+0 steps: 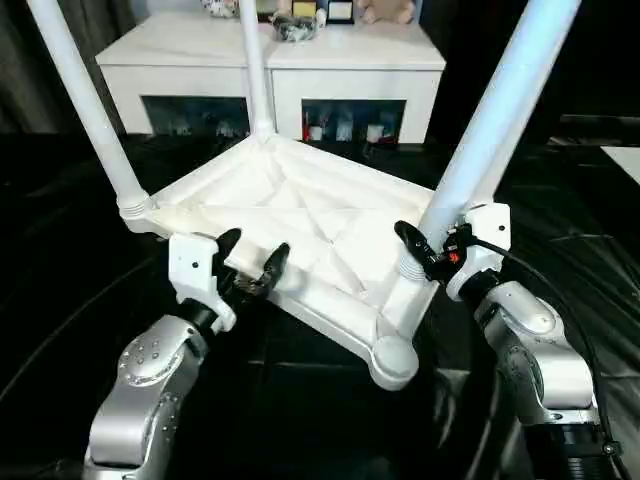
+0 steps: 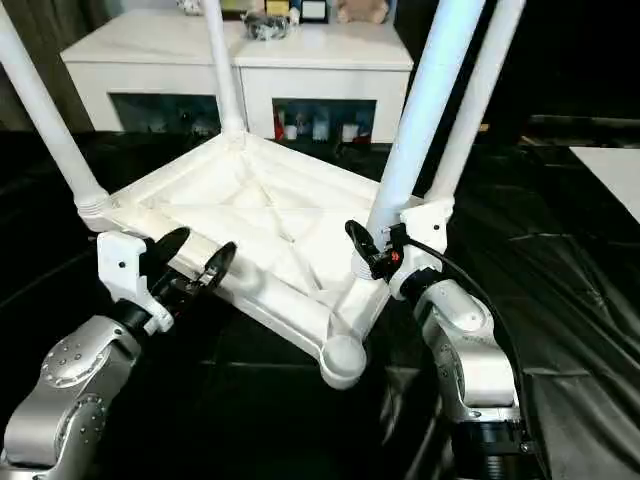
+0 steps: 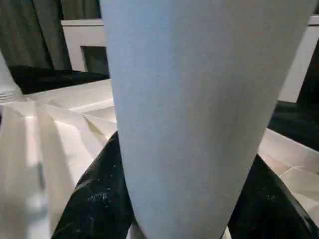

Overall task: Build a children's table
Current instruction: Move to table

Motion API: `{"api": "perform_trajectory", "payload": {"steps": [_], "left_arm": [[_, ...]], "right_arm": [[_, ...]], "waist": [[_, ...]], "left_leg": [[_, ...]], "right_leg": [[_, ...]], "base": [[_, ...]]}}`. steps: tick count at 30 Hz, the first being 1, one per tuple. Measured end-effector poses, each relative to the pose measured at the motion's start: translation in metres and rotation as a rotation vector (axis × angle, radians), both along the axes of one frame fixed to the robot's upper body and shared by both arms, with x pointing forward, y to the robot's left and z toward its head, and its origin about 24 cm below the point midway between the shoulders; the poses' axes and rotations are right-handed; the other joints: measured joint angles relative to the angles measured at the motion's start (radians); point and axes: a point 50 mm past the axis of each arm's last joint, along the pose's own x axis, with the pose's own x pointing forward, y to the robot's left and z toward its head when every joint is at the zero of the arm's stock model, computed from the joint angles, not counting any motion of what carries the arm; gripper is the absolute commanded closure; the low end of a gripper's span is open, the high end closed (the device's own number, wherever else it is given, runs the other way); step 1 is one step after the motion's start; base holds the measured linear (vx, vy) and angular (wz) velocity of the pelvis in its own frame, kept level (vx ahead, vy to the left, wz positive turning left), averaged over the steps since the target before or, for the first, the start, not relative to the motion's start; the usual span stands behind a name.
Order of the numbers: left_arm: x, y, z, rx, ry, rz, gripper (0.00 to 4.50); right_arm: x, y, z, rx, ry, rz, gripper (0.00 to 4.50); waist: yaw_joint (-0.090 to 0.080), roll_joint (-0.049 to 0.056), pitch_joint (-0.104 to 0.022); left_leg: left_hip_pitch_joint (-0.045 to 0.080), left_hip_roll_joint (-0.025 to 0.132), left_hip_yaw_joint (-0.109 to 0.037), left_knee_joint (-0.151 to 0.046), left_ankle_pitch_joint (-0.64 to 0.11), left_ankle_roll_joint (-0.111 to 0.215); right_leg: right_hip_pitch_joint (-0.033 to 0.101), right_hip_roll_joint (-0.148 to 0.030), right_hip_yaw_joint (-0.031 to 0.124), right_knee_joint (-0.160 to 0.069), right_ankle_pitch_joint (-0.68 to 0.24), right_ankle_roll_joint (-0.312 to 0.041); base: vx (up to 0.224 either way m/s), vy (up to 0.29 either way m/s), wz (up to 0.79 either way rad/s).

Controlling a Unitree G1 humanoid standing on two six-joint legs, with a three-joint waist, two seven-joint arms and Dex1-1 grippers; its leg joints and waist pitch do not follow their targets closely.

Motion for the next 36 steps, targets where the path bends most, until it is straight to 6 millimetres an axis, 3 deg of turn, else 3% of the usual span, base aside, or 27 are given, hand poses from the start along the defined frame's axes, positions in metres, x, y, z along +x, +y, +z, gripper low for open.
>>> {"api": "perform_trajectory", "payload": {"steps": [5, 17, 23, 28, 30, 33, 36], "left_arm": [[0.007, 0.005, -0.002, 0.034, 0.048, 0.055, 0.16], [0.008, 0.000, -0.001, 0.045, 0.049, 0.013, 0.16], [0.013, -0.008, 0.001, 0.008, 0.043, -0.013, 0.16], [0.026, -0.001, 0.005, -0.019, 0.043, 0.062, 0.16], [0.029, -0.001, 0.008, -0.037, 0.025, 0.014, 0.16], [0.035, -0.006, 0.027, 0.056, -0.070, -0.252, 0.06], [0.041, -0.012, 0.031, 0.221, -0.079, -0.498, 0.06]], "right_arm": [[-0.002, 0.006, -0.006, 0.027, 0.023, -0.013, 2.62], [-0.006, 0.008, -0.012, 0.020, 0.042, -0.018, 2.62], [-0.005, 0.002, -0.011, 0.001, 0.038, -0.027, 2.62], [-0.005, -0.001, -0.010, -0.002, 0.039, -0.045, 2.62], [-0.005, 0.001, -0.010, -0.024, 0.037, -0.007, 2.62], [-0.001, 0.003, 0.002, -0.055, -0.001, 0.089, 2.62], [0.005, -0.002, 0.018, -0.078, -0.053, 0.160, 2.62]], "waist": [[0.002, -0.010, 0.006], [0.011, -0.009, 0.006], [0.010, 0.011, 0.008], [0.008, 0.014, 0.008], [0.008, 0.013, 0.009], [0.008, 0.011, 0.010], [0.009, 0.013, 0.009]], "left_leg": [[0.005, 0.004, 0.001, -0.005, 0.004, -0.006], [0.003, 0.005, 0.002, -0.006, 0.006, -0.010], [-0.001, 0.006, 0.004, -0.009, 0.007, -0.009], [0.000, 0.011, 0.007, -0.013, 0.007, -0.010], [0.001, 0.014, 0.013, -0.013, 0.007, -0.010], [0.001, 0.018, 0.020, -0.014, 0.007, -0.010], [0.002, 0.018, 0.023, -0.015, 0.007, -0.011]], "right_leg": [[0.001, 0.000, -0.003, 0.000, 0.001, 0.002], [-0.002, 0.001, -0.002, -0.001, 0.004, -0.003], [-0.003, 0.002, -0.003, -0.010, 0.005, -0.002], [-0.003, 0.004, -0.004, -0.011, 0.005, -0.003], [-0.003, 0.004, -0.004, -0.010, 0.005, -0.003], [-0.006, 0.004, -0.003, -0.010, 0.006, -0.004], [-0.005, 0.003, -0.002, -0.010, 0.006, -0.004]], "base": [[-0.011, -0.003, 0.00], [0.000, 0.000, 0.00], [0.000, 0.000, 0.00], [0.000, 0.000, 0.00], [0.000, 0.000, 0.00], [0.000, 0.000, 0.00], [0.000, 0.000, 0.00]]}}
